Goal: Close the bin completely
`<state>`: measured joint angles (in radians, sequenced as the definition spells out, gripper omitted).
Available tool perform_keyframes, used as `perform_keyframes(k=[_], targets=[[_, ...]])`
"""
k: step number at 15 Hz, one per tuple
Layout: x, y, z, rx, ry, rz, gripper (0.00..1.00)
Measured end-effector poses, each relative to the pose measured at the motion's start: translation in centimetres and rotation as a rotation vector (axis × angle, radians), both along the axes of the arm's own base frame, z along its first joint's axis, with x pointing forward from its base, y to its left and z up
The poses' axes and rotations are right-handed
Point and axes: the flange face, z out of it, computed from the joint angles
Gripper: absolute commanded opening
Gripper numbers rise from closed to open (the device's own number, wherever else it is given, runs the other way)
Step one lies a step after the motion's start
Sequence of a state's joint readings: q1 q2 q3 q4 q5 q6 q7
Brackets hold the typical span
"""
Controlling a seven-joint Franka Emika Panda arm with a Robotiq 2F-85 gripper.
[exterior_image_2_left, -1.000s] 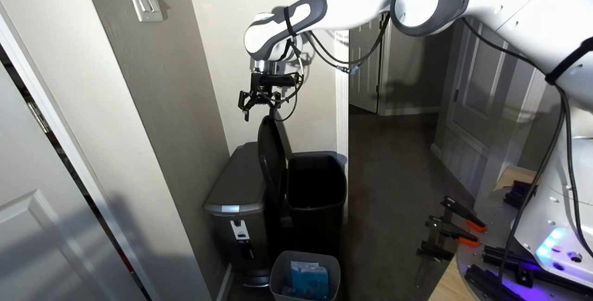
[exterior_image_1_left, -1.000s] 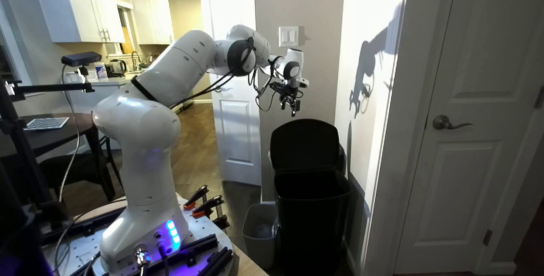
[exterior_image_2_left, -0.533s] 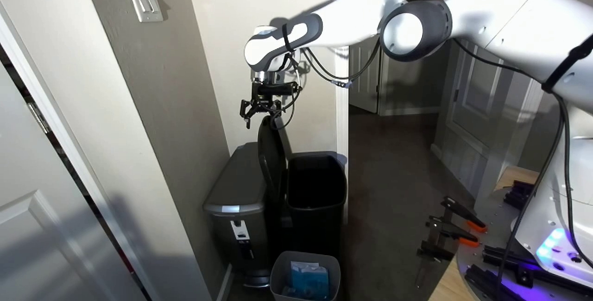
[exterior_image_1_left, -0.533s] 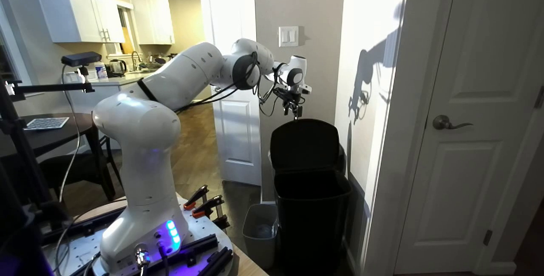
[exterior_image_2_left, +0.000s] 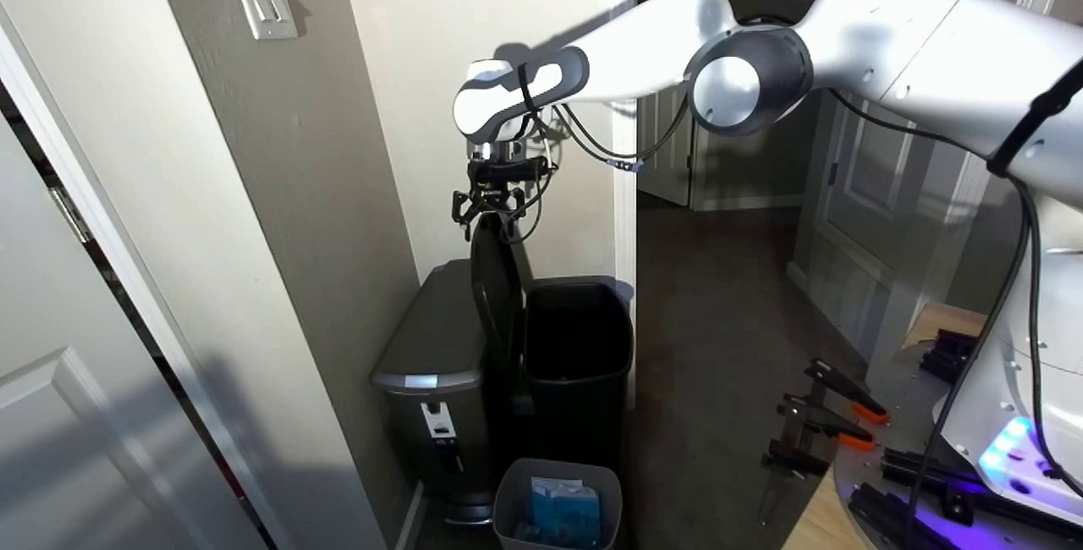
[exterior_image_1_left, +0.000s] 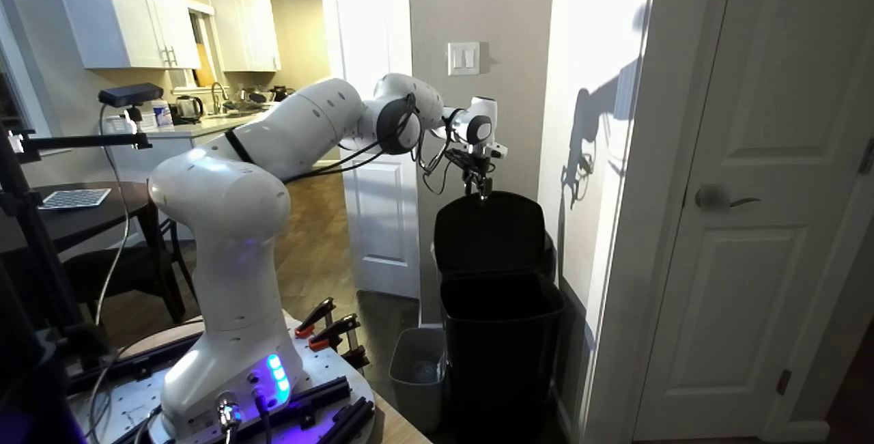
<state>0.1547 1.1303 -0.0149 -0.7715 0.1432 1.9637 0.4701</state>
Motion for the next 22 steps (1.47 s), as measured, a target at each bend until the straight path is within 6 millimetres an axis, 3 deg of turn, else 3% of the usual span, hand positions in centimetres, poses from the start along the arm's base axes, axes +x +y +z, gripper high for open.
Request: perform_keyframes(k=[4,12,22], targets=[[0.3,-1.7,0.1,-0.085,-0.008,-0.055,1.00],[-0.5,-3.6,2.3,-0.365,0.059,-0.114,1.00],[-7.5,0.1,1.4,-0.512,0.545,0.069,1.00]])
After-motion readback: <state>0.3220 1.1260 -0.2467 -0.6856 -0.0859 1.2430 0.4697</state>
